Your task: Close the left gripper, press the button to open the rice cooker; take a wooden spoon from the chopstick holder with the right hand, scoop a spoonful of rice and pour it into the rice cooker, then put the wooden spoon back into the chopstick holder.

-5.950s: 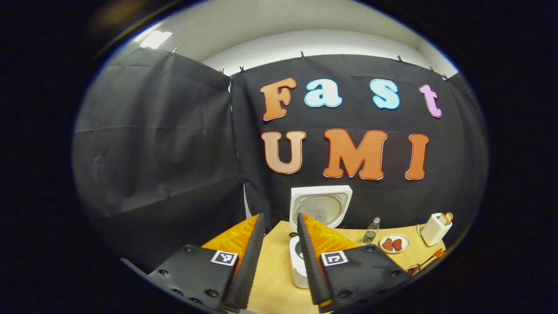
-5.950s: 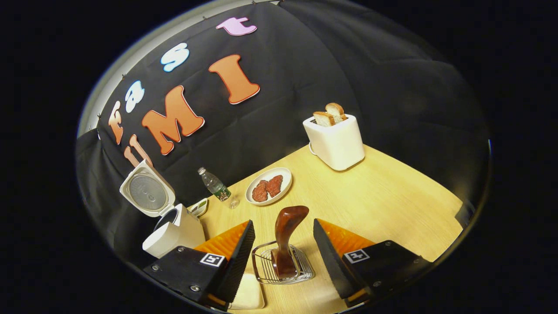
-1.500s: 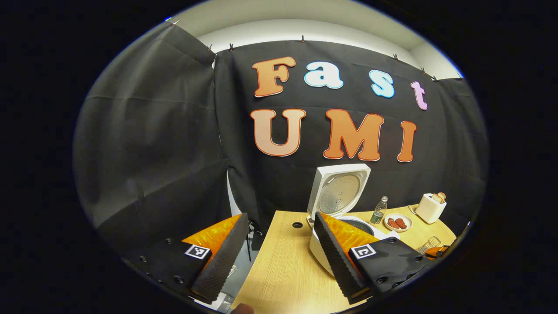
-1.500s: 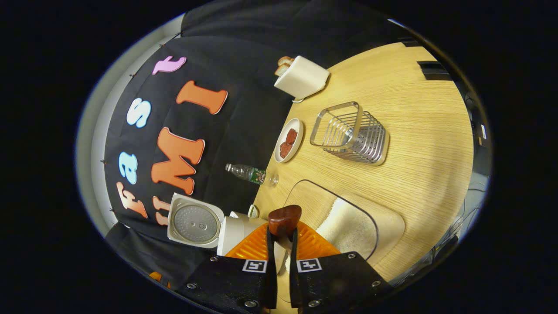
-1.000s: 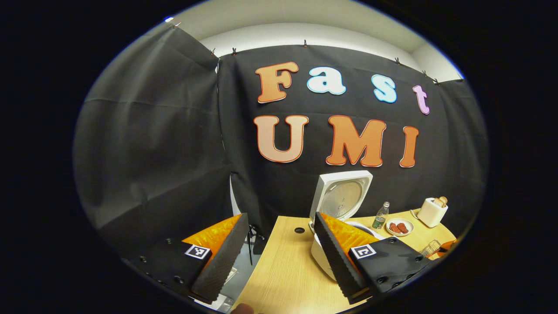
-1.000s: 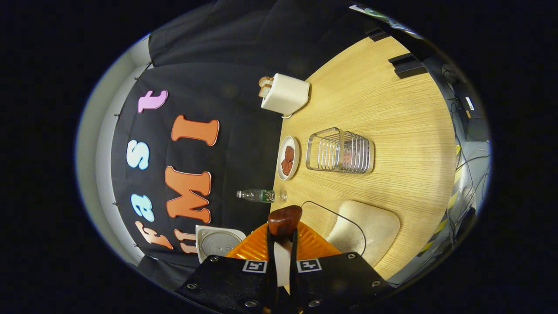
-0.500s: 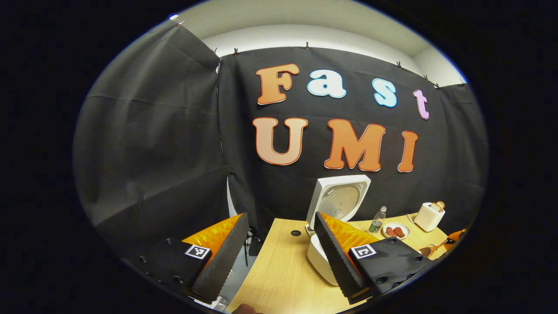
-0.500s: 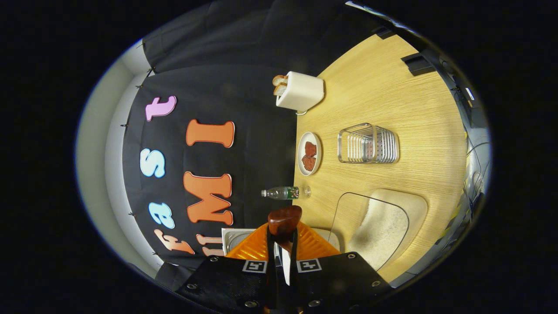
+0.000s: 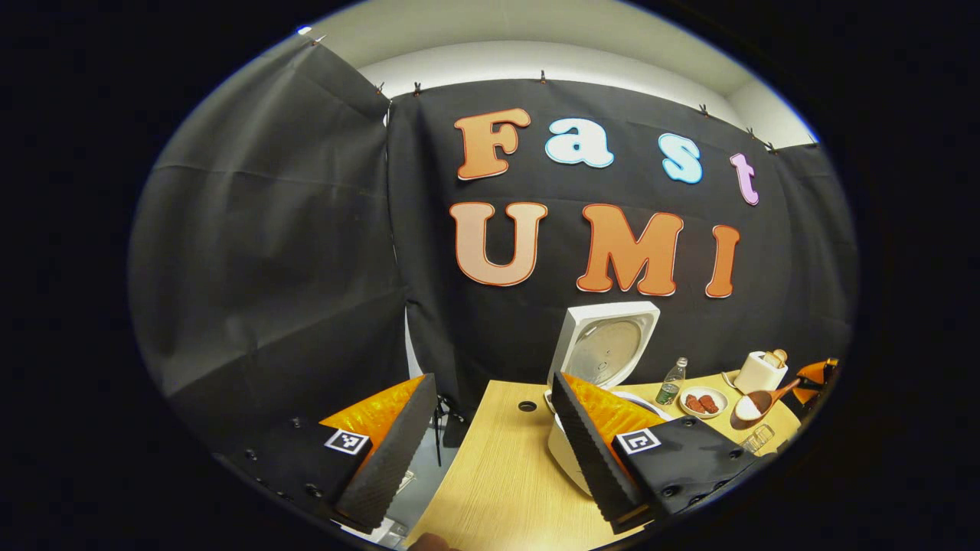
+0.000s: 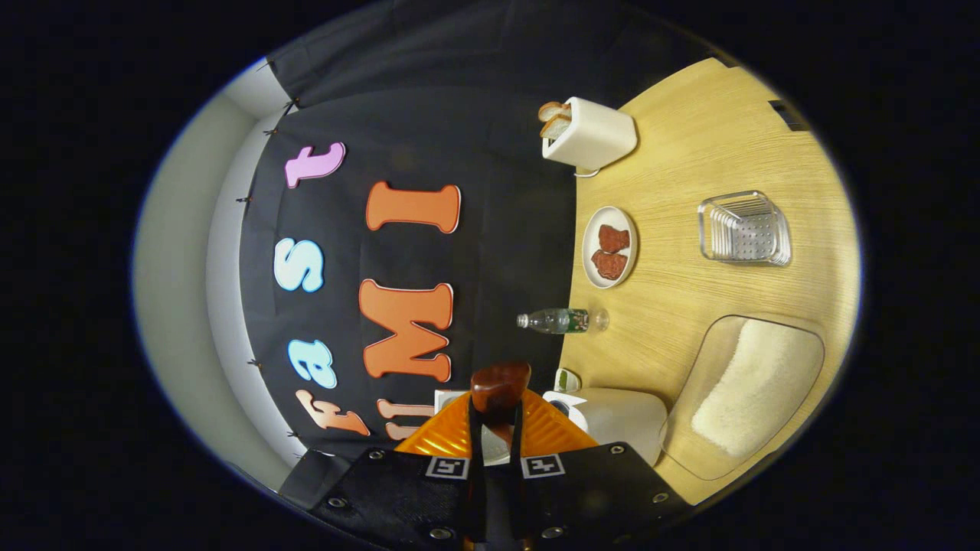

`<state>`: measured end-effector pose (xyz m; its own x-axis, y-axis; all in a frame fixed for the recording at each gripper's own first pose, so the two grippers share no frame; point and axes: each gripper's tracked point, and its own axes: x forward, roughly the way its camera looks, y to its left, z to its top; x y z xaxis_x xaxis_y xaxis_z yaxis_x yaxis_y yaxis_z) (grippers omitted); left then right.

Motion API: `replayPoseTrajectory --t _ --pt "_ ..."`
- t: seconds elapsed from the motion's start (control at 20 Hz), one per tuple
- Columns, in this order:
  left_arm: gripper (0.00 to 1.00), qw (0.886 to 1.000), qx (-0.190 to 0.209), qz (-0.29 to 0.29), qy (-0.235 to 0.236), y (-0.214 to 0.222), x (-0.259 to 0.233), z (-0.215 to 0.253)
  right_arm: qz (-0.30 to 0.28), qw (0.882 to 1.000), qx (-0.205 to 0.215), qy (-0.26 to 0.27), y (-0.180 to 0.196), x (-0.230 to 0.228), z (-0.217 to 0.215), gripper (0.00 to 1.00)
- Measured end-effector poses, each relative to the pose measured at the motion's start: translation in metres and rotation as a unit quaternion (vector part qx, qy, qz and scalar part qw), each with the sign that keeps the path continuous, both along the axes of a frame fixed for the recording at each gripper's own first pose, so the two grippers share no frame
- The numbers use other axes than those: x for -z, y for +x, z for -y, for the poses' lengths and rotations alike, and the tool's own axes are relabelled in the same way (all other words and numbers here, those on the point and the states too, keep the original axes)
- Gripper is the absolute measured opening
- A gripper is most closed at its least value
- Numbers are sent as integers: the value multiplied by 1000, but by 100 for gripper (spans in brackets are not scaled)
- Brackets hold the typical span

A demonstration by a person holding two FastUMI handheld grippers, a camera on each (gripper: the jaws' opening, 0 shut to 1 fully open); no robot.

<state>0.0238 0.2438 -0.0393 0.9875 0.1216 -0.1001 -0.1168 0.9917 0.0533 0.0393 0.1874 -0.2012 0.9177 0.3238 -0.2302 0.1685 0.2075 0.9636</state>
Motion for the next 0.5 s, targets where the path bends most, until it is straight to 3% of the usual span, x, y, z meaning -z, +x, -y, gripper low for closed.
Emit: replayPoseTrajectory --t 0.2,0.5 --pt "100 1000 3 -5 -7 -5 9 2 29 999 -23 1 31 -33 -32 11" --pt "100 1000 -1 -18 -6 -8 21 -2 54 997 -46 -40 71 -53 -76 10"
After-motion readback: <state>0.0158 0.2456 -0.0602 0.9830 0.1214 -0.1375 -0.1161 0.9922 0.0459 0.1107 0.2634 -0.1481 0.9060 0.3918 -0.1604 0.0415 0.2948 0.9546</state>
